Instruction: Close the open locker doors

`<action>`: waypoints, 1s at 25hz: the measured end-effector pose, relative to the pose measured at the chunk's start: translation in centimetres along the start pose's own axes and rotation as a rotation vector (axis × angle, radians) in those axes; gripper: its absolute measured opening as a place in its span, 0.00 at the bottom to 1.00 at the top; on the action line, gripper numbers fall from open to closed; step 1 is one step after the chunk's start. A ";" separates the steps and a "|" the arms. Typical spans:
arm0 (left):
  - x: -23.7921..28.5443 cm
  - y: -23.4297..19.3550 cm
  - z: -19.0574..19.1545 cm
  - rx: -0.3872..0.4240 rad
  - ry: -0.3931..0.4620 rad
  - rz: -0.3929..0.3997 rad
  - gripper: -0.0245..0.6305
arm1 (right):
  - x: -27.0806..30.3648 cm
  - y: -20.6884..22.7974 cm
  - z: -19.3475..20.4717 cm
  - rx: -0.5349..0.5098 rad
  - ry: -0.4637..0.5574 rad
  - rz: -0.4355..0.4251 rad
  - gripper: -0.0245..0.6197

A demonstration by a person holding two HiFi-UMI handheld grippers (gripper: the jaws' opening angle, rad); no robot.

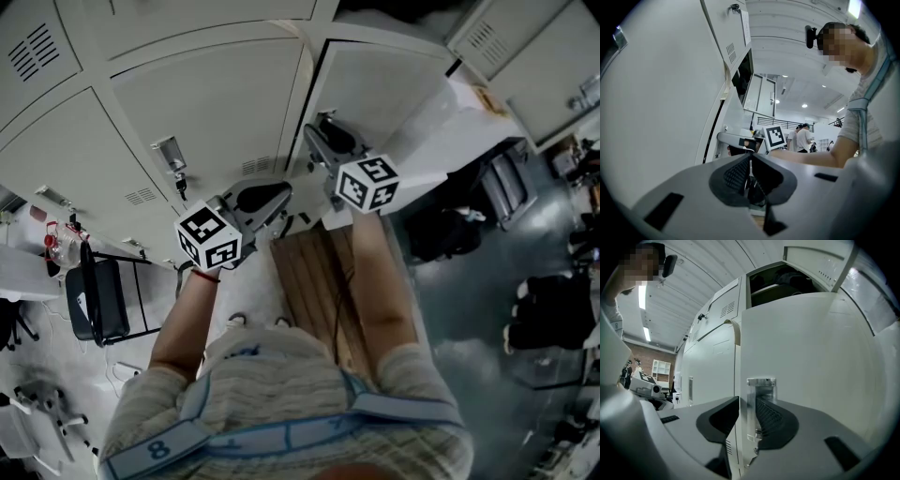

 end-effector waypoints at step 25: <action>0.7 -1.5 -0.3 -0.003 0.002 0.000 0.04 | 1.9 1.3 -1.0 -0.039 -0.009 0.009 0.20</action>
Point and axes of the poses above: the fingertips, and each gripper's own axes: x forward along the fingers, y to its right, z out of its underside, the point moved 7 cm from there along -x, backward along the fingers, and after that the axes turned 6 degrees about -z, right-handed, at the moved point
